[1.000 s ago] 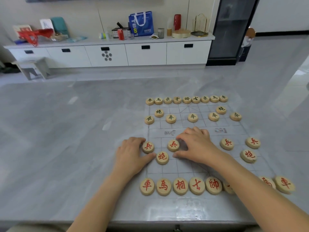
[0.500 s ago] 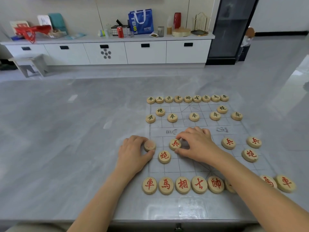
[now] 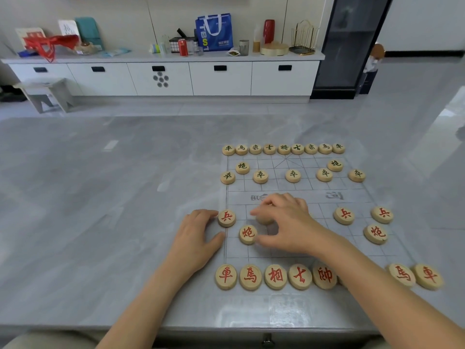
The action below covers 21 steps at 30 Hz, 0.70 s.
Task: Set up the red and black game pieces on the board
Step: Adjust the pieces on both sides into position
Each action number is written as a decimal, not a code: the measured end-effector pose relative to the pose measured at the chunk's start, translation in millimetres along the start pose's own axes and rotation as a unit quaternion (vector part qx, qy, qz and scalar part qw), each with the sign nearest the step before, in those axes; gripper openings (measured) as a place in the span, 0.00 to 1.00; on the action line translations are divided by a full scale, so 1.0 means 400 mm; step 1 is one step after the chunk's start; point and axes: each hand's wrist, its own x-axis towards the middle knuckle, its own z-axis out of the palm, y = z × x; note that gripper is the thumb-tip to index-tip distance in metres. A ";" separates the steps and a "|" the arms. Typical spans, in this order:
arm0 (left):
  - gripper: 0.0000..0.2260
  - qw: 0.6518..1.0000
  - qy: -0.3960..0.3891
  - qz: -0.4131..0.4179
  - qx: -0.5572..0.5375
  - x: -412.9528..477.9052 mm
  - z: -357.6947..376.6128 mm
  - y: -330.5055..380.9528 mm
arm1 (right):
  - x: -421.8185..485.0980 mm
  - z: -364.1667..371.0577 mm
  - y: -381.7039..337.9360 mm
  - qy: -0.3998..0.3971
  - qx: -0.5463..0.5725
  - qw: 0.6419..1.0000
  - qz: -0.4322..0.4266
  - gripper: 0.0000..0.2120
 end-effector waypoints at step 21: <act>0.27 0.998 -0.017 0.055 -0.013 -0.198 -0.013 0.002 | -0.151 0.028 -0.083 -0.033 0.006 0.999 -0.035 0.32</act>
